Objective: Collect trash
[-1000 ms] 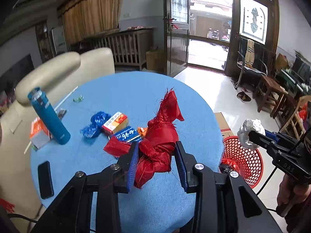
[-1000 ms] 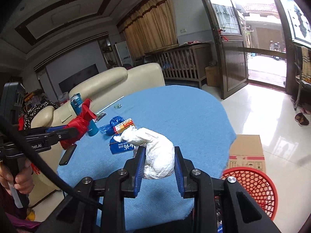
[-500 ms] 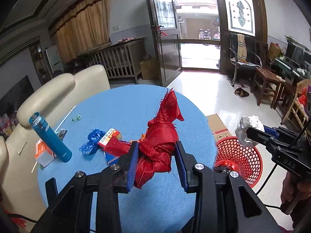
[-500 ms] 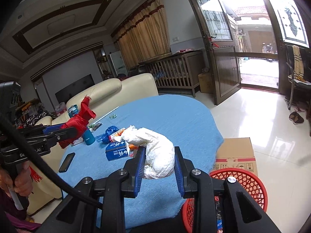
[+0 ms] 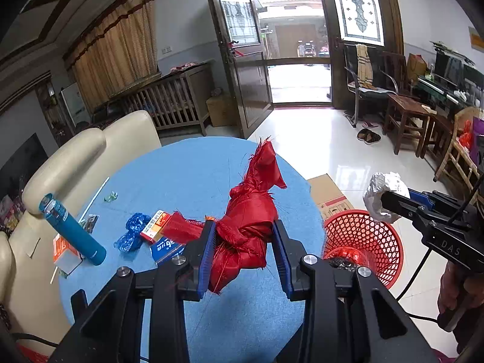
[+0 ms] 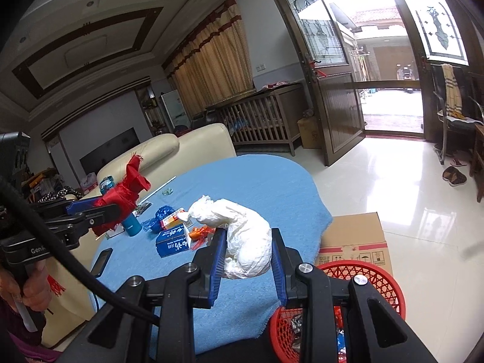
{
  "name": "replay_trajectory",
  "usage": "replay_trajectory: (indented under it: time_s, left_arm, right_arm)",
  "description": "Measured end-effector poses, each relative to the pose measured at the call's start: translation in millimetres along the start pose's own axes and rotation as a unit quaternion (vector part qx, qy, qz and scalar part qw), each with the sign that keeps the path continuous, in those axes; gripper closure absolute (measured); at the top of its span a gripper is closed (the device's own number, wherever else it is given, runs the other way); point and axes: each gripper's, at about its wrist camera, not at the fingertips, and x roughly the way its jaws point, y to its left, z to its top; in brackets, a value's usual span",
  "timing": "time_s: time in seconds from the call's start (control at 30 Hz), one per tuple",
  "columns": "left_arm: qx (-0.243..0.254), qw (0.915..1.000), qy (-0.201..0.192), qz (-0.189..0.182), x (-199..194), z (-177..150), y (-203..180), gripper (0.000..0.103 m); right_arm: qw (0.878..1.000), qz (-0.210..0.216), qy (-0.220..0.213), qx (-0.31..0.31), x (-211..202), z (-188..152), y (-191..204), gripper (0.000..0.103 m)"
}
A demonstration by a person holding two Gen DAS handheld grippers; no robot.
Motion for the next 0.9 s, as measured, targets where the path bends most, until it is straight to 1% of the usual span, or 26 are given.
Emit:
replay_trajectory:
  time_s: [0.4,0.9]
  left_arm:
    - [0.022,0.9997,0.007,-0.009,7,7,-19,0.064]
    - [0.042,0.9987,0.02,-0.019,16,12,-41,0.064]
  right_arm:
    - [1.0,-0.009,-0.007,0.017,-10,0,-10,0.072]
    - [0.999,-0.016,-0.008,0.045,-12,1,-25,0.072]
